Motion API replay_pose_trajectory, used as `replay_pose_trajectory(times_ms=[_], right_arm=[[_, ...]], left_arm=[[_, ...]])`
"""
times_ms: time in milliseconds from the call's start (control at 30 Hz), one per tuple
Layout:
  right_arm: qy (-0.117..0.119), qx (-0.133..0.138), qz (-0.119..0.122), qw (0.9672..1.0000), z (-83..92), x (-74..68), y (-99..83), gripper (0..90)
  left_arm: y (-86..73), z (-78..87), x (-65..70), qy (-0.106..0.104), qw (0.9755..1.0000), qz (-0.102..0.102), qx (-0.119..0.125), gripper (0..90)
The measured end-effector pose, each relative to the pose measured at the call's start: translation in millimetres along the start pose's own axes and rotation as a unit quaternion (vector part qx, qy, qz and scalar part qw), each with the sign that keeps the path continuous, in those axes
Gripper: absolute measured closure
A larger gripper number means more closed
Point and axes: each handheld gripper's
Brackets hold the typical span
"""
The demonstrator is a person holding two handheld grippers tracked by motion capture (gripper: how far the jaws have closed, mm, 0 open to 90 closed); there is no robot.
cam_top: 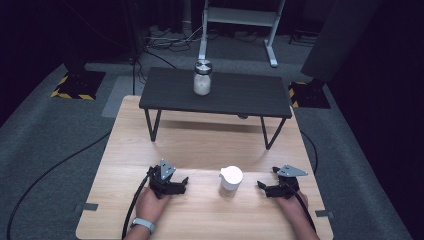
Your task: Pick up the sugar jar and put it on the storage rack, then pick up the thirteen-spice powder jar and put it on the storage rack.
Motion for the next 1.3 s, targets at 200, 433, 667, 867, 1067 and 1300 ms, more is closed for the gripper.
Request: replay_pose_trajectory(times_ms=[200, 433, 667, 867, 1067, 1300], right_arm=[[0.0, 0.0, 0.0, 1.0, 0.0, 0.1, 0.0, 5.1], [0.0, 0.0, -0.001, 1.0, 0.0, 0.0, 0.1, 5.1], [0.0, 0.0, -0.001, 1.0, 0.0, 0.2, 0.2, 5.1], [0.004, -0.001, -0.001, 1.0, 0.7, 1.8, 0.8, 5.4], [0.012, -0.004, -0.007, 0.9999, 3.6, 3.8, 3.7, 4.2], [0.023, 0.073, -0.028, 0.9967, 20.8, 2.4, 2.3, 3.6]], left_arm=[[0.0, 0.0, 0.0, 0.0, 1.0, 0.0, 0.0, 2.0], [0.0, 0.0, 0.0, 0.0, 1.0, 0.0, 0.0, 2.0], [0.1, -0.1, 0.0, 0.0, 1.0, 0.0, 0.0, 2.0], [0.2, -0.1, 0.1, 0.0, 1.0, 0.0, 0.0, 2.0], [0.3, -0.3, 0.3, 0.001, 1.0, 0.0, 0.0, 2.0], [0.8, -0.8, 0.5, 0.001, 1.0, 0.001, -0.001, 2.0]])
Point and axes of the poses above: each handheld gripper's, and its own axes: z roughly backward along the jaws, y roughly out of its top, x roughly to its right, and after that the axes turned 15 degrees about y, right-handed
